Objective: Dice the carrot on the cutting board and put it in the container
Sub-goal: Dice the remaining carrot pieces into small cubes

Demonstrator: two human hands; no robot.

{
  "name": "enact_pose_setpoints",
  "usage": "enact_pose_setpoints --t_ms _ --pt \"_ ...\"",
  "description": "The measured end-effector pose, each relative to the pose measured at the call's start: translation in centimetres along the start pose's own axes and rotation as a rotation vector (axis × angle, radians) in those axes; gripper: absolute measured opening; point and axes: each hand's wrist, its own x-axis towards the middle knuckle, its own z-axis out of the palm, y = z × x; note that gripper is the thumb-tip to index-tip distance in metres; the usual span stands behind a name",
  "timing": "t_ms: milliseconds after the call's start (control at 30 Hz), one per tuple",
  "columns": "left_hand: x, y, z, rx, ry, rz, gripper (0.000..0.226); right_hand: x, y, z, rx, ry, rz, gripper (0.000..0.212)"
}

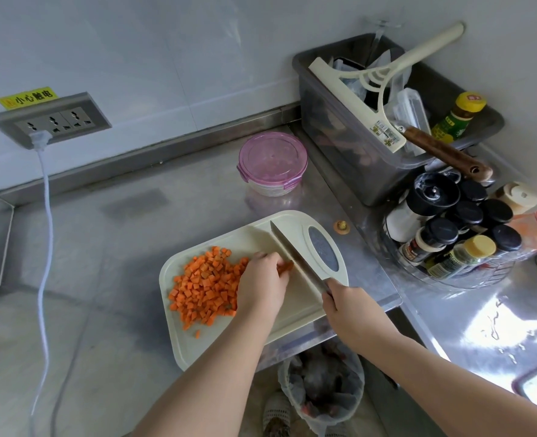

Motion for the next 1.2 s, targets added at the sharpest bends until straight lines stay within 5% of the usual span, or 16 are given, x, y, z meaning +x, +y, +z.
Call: enact_pose_setpoints --t_ms 1200 --pt "-0.1 -0.3 -0.5 0.103 -0.006 0.05 0.031 -1.3 -1.8 0.6 -0.169 -0.061 0.024 0.03"
